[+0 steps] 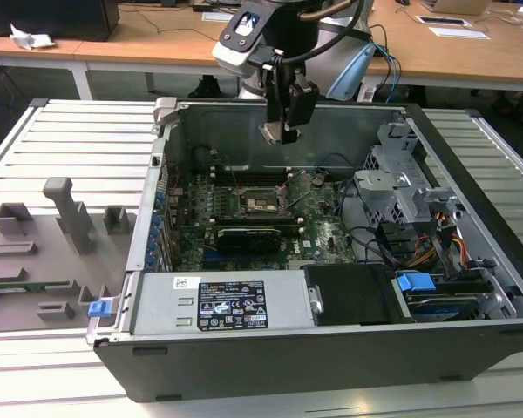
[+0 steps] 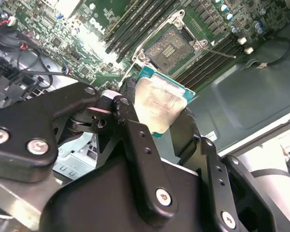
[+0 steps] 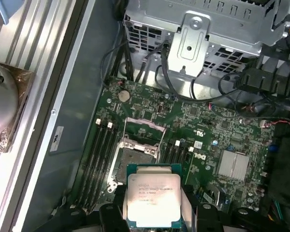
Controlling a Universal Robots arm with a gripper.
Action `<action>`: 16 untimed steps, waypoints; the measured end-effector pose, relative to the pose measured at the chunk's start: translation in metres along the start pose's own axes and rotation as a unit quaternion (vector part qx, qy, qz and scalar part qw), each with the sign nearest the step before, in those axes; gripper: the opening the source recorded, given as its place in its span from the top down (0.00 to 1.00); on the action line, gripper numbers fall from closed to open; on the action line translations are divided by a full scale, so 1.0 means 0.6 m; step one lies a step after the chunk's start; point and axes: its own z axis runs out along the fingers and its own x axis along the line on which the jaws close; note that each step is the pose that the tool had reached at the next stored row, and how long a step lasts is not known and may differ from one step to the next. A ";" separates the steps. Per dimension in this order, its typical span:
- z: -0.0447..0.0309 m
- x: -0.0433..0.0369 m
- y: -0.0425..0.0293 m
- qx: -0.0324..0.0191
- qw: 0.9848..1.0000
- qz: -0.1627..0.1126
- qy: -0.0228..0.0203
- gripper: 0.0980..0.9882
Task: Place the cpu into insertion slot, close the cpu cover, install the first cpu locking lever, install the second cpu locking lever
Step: 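Place the cpu into insertion slot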
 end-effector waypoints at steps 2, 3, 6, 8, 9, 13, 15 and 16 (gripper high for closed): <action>0.000 0.000 0.000 0.000 1.000 0.019 -0.002 0.52; 0.000 0.000 0.000 -0.001 1.000 0.028 -0.002 0.52; 0.002 0.000 0.000 -0.001 0.999 0.046 -0.004 0.52; 0.004 0.000 0.000 -0.001 0.999 0.047 -0.004 0.52; 0.005 0.000 0.000 -0.001 0.999 0.047 -0.004 0.52; 0.010 0.000 -0.001 -0.001 0.999 0.047 -0.004 0.52; 0.013 0.000 -0.001 -0.001 0.999 0.047 -0.004 0.52; 0.013 0.000 -0.001 -0.001 0.999 0.047 -0.004 0.52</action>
